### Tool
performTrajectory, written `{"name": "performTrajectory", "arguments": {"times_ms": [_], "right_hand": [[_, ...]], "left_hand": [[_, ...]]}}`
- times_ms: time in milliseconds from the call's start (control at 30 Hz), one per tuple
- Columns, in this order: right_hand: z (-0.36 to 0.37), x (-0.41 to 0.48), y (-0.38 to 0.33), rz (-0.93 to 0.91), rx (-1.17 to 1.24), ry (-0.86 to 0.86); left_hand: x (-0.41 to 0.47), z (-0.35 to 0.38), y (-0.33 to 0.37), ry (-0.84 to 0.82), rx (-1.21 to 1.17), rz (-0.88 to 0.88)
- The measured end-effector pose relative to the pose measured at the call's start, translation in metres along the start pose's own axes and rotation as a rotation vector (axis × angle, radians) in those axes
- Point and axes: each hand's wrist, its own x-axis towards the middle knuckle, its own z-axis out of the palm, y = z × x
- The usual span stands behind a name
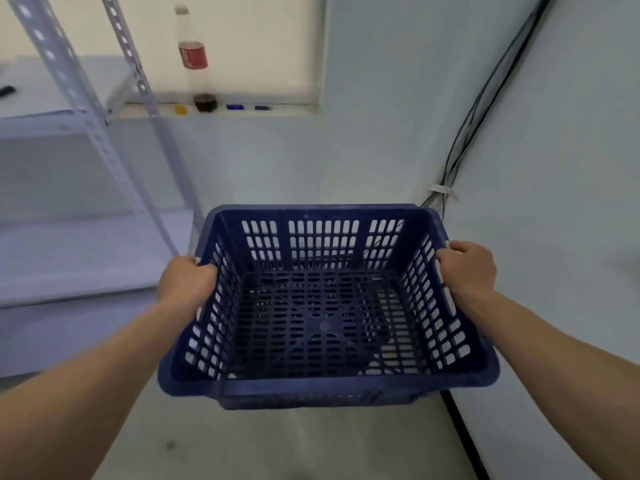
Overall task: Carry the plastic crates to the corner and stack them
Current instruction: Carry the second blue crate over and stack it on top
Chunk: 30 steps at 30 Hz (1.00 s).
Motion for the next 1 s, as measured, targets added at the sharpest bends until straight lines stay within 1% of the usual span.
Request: {"name": "performTrajectory", "arguments": {"times_ms": [267, 367, 500, 733, 867, 1000], "right_hand": [[0.092, 0.078, -0.015, 0.012, 0.04, -0.118], [0.124, 0.106, -0.015, 0.043, 0.073, -0.175], [0.156, 0.134, -0.013, 0.034, 0.041, -0.238], [0.185, 0.153, 0.002, 0.064, 0.01, -0.283], [0.185, 0.162, 0.003, 0.072, 0.0, -0.237], [0.179, 0.164, 0.005, 0.06, -0.001, -0.249]], "left_hand": [[0.076, 0.025, -0.001, 0.038, 0.01, -0.102], [0.096, 0.036, -0.001, 0.058, 0.03, -0.136], [0.117, 0.049, -0.007, 0.043, 0.027, -0.153], [0.139, 0.063, -0.004, 0.027, 0.03, -0.154], [0.141, 0.066, -0.005, 0.021, 0.056, -0.153], [0.141, 0.071, -0.005, -0.018, 0.062, -0.154]]}}
